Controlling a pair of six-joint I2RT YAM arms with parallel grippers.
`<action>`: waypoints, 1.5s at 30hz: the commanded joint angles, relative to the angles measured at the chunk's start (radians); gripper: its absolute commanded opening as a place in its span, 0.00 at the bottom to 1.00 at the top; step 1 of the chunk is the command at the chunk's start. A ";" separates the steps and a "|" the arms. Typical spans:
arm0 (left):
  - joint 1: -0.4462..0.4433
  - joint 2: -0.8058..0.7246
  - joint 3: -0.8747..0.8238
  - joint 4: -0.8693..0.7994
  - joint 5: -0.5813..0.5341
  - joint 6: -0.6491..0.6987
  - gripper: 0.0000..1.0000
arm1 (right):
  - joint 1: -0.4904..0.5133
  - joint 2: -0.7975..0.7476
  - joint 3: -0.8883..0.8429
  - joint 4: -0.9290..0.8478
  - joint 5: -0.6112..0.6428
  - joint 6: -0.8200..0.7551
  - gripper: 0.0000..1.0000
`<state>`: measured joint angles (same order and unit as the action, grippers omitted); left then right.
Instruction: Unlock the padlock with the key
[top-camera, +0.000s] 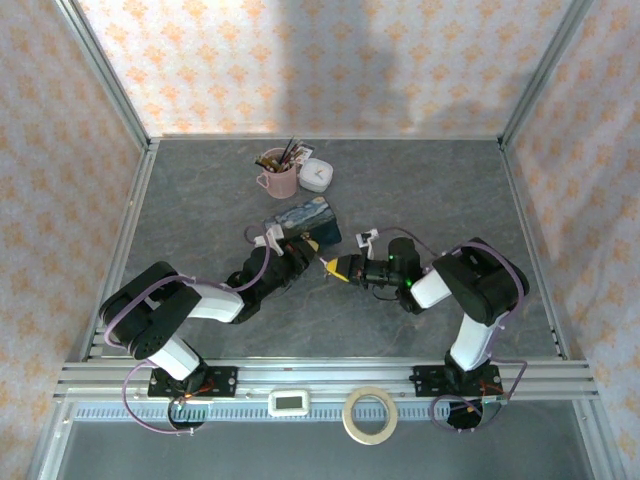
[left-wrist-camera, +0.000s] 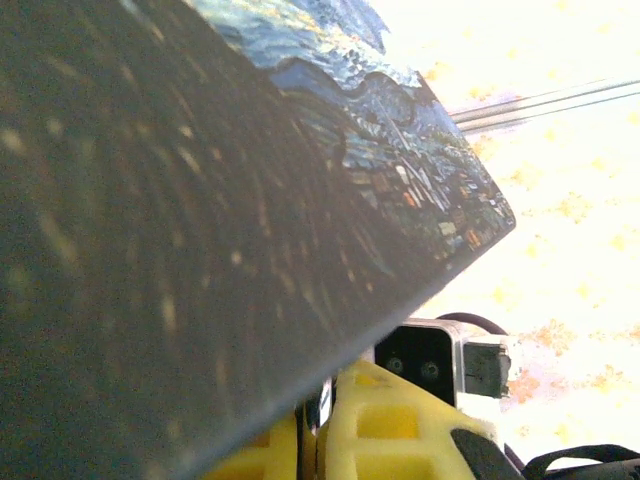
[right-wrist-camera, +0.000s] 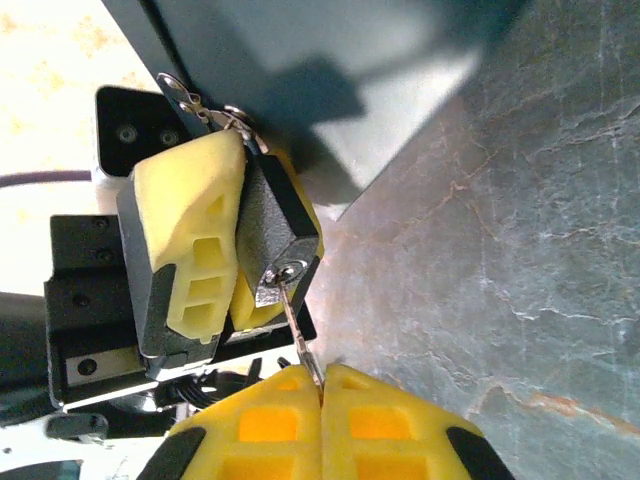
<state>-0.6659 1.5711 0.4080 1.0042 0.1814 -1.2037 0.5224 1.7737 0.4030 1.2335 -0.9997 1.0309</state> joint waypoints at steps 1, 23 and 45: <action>-0.054 0.009 0.000 0.127 0.102 0.007 0.00 | -0.007 -0.009 0.026 0.100 0.081 0.090 0.00; -0.092 0.057 0.000 0.175 0.102 -0.025 0.00 | -0.015 0.066 0.049 0.128 0.095 0.289 0.00; -0.105 0.096 0.049 0.165 0.168 -0.026 0.00 | -0.009 -0.106 0.149 -0.246 0.167 -0.270 0.00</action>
<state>-0.6895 1.6547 0.4213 1.1099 0.1215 -1.2301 0.5152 1.6939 0.4618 0.9607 -0.9352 0.8211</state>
